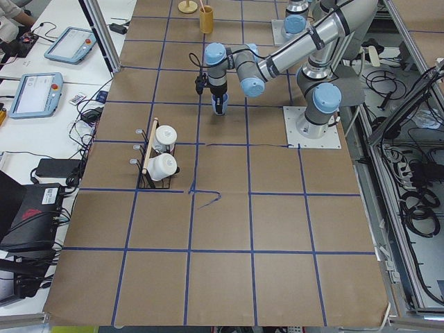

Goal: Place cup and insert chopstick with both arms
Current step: 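Grasp the blue cup rim with the left gripper and lift it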

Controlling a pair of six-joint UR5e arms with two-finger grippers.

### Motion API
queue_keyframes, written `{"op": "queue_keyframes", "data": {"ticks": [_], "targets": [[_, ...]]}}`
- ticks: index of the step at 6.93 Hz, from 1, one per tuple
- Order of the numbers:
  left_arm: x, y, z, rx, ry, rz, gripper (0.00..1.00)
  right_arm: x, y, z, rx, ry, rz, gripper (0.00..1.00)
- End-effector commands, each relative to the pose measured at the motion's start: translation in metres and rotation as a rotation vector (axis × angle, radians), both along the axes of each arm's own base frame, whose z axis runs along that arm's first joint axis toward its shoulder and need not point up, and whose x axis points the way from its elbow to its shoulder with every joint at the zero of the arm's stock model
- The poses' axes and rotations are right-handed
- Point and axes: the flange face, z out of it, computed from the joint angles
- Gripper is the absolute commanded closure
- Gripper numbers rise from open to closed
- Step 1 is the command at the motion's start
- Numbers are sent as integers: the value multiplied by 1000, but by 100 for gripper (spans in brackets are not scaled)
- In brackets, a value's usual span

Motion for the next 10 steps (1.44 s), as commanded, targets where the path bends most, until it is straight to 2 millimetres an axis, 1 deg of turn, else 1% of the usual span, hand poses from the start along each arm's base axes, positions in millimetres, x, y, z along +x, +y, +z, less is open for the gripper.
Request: {"op": "queue_keyframes", "data": {"ticks": [1, 2, 3, 4, 5, 6, 7, 8, 9, 10], "targets": [[-3, -5, -1, -12, 2, 39, 100, 0, 0, 0, -1, -2, 2, 78], [-8, -7, 1, -32, 0, 33, 100, 0, 0, 0, -1, -3, 1, 82], [-10, -7, 4, -38, -4, 24, 100, -1, -1, 3, -7, -2, -1, 85], [-23, -12, 10, -57, 16, 62, 100, -1, -1, 9, -19, 1, -2, 85], [-62, -31, 38, -117, 87, 142, 100, -1, -3, 18, -39, 4, 0, 85], [-104, -47, 59, -139, 91, 161, 100, -1, -7, 30, -54, 11, 1, 84], [-136, -52, 56, -136, 97, 214, 100, -2, -6, 40, -63, 13, 0, 84], [-172, -51, 49, -119, 102, 219, 100, 2, -5, 50, -87, 2, 6, 84], [-205, -60, 43, -141, 106, 233, 100, 3, -4, 63, -103, 1, 8, 83], [-219, -82, 42, -178, 120, 236, 100, 3, -1, 79, -110, 7, 7, 83]]}}
